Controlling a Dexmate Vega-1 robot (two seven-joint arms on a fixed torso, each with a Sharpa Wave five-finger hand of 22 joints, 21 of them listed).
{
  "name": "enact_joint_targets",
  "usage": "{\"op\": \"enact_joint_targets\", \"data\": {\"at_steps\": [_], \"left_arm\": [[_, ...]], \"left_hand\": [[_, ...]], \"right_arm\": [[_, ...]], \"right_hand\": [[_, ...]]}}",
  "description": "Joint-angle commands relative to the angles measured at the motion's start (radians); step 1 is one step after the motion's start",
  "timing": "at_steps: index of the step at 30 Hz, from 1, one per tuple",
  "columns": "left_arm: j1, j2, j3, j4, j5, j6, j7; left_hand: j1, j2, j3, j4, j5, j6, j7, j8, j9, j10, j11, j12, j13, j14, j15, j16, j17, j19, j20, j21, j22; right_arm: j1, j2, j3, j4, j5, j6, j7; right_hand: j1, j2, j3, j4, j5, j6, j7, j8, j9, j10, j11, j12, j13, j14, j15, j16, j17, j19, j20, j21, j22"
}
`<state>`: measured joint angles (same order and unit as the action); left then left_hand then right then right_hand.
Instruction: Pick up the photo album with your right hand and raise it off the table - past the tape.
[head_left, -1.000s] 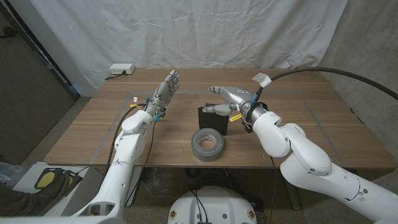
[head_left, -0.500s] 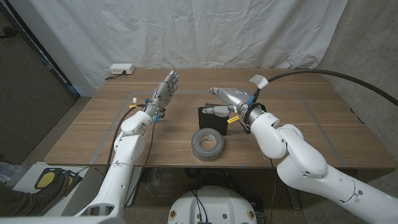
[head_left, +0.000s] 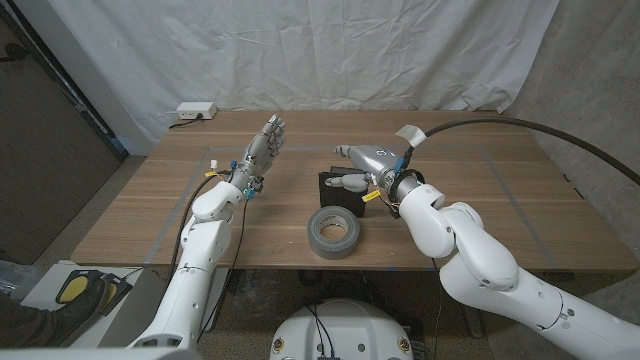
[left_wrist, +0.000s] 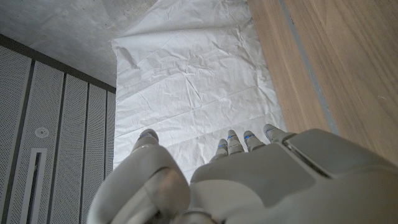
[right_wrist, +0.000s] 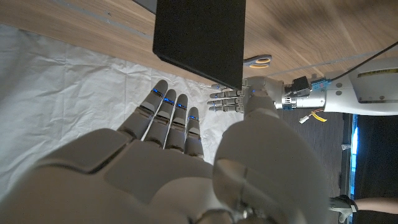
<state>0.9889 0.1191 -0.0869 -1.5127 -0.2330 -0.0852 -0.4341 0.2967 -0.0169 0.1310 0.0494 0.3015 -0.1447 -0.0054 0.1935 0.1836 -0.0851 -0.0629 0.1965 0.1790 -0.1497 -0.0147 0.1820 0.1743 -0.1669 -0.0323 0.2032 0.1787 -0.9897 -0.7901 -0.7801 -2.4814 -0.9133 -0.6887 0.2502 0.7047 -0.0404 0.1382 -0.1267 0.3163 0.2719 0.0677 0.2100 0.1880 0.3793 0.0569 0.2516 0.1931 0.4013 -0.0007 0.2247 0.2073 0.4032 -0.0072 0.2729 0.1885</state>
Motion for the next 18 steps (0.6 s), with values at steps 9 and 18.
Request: {"op": "enact_joint_targets", "data": {"at_steps": [9, 18], "left_arm": [[-0.011, 0.003, -0.01, 0.011, -0.004, -0.003, -0.008], [-0.019, 0.002, -0.008, 0.028, -0.005, -0.003, -0.014]], "left_hand": [[0.013, 0.002, -0.006, 0.0, 0.0, -0.008, 0.005, -0.001, 0.003, -0.009, 0.001, 0.001, 0.005, -0.01, -0.002, 0.001, 0.006, -0.01, -0.061, -0.001, 0.006], [0.014, 0.003, -0.007, 0.001, 0.0, -0.008, 0.006, -0.001, 0.003, -0.009, 0.002, 0.002, 0.005, -0.01, -0.002, 0.001, 0.006, -0.011, -0.06, -0.001, 0.006]], "right_arm": [[-0.012, 0.062, -0.008, 0.047, -0.104, 0.017, 0.03], [-0.01, 0.078, -0.012, 0.059, -0.146, 0.022, 0.072]], "right_hand": [[0.019, 0.009, 0.002, -0.003, 0.007, 0.036, -0.008, 0.01, 0.006, 0.041, -0.018, 0.017, 0.006, 0.048, -0.02, 0.017, 0.006, 0.035, -0.01, 0.005, 0.006], [0.035, 0.015, 0.006, -0.007, 0.009, 0.043, -0.011, 0.011, 0.006, 0.055, -0.028, 0.021, 0.007, 0.059, -0.027, 0.019, 0.008, 0.042, -0.013, 0.005, 0.007]]}}
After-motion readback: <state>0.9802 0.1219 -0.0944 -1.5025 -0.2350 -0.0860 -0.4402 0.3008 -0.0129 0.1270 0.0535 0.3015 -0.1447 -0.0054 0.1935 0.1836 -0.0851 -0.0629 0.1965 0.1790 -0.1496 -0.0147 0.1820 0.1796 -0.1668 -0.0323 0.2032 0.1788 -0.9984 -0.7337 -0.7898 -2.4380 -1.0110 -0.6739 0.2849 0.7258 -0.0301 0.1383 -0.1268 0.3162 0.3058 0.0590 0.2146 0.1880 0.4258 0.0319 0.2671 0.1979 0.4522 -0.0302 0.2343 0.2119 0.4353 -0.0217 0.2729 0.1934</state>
